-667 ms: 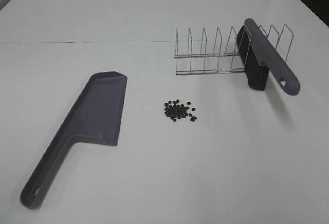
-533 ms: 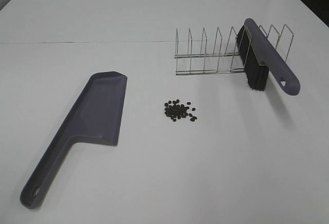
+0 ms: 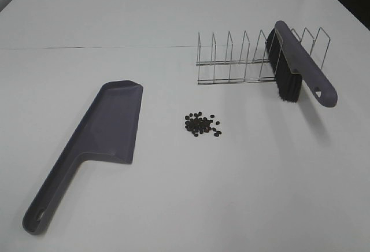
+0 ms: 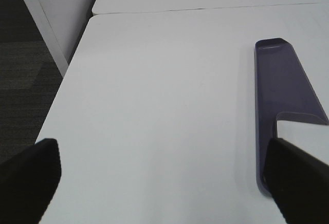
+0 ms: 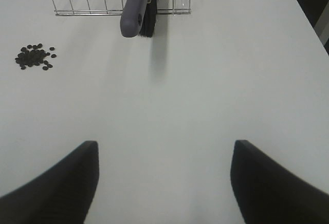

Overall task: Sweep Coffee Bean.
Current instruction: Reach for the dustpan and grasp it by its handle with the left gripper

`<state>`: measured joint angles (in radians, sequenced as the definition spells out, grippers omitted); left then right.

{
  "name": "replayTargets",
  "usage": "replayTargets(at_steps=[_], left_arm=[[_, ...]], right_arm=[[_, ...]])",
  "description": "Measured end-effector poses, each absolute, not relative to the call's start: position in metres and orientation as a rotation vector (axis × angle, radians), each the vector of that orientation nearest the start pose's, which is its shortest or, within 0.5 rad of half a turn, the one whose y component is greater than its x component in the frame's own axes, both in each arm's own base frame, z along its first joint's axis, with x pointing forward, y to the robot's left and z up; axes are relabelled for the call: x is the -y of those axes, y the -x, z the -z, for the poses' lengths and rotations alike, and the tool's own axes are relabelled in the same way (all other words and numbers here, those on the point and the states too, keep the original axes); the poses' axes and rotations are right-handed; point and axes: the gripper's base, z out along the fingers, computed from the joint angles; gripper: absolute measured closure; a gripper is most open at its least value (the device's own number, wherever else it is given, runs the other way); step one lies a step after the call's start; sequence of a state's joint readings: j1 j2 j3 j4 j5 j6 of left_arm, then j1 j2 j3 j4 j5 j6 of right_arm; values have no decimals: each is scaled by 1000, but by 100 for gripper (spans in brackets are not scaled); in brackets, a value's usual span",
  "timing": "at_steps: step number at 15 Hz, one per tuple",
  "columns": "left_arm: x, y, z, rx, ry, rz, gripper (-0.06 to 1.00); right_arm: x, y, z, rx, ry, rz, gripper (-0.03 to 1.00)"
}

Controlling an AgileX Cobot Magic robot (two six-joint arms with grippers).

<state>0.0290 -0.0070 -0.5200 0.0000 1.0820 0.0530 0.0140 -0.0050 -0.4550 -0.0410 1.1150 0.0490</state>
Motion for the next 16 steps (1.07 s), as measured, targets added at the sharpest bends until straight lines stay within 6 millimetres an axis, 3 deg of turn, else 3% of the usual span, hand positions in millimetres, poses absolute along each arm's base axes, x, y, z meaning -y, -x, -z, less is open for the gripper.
replayTargets(at_steps=[16], left_arm=[[0, 9, -281, -2038, -24, -51, -5]], right_arm=[[3, 3, -260, -2137, -40, 13, 34]])
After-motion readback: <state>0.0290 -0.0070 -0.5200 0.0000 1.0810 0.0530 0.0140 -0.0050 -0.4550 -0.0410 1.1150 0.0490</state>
